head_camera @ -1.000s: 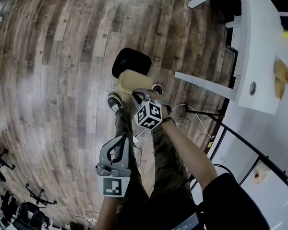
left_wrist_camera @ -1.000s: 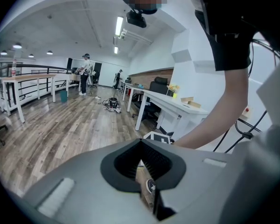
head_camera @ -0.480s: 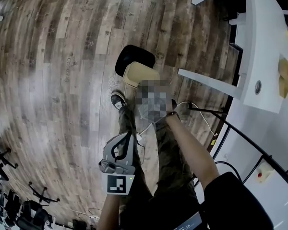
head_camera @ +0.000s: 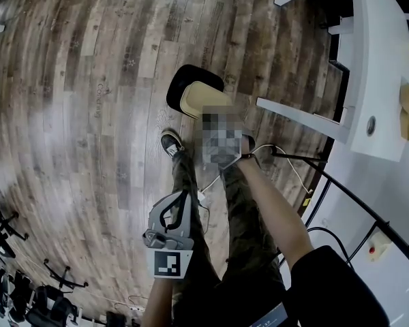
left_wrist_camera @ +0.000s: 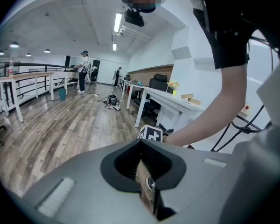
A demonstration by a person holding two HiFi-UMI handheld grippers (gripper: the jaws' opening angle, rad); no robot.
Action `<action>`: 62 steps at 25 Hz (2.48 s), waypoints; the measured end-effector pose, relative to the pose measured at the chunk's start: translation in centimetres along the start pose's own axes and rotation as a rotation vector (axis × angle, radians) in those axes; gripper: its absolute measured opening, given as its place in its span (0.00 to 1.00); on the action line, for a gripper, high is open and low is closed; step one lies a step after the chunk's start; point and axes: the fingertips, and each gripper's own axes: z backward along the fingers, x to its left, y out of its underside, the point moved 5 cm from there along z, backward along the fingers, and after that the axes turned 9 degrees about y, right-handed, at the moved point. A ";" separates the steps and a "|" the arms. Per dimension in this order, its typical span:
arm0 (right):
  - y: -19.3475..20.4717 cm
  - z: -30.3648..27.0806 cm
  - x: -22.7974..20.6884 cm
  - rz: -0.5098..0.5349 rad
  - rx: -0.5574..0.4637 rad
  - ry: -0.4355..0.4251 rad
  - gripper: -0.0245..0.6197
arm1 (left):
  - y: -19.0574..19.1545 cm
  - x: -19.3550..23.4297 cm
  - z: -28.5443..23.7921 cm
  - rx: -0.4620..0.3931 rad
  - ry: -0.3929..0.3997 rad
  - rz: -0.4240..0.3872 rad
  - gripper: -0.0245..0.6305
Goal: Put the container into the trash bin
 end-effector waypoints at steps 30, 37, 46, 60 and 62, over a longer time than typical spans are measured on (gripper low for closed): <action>-0.1 -0.9 -1.9 0.002 -0.017 0.070 0.15 | -0.9 -0.9 -1.7 -0.046 0.013 -0.008 0.04; -1.1 0.6 -3.2 -0.004 -0.028 0.072 0.15 | -2.6 -0.7 -1.8 -0.035 0.012 -0.018 0.04; -4.6 5.4 -5.9 -0.007 -0.070 0.080 0.15 | -8.9 0.3 -1.5 -0.071 -0.006 -0.106 0.04; -9.0 15.3 -9.4 -0.003 -0.132 0.089 0.20 | -17.5 -1.1 0.3 -0.099 0.003 -0.199 0.04; -9.2 16.6 -9.9 -0.003 -0.136 0.093 0.20 | -18.6 -1.4 0.3 -0.112 0.007 -0.203 0.04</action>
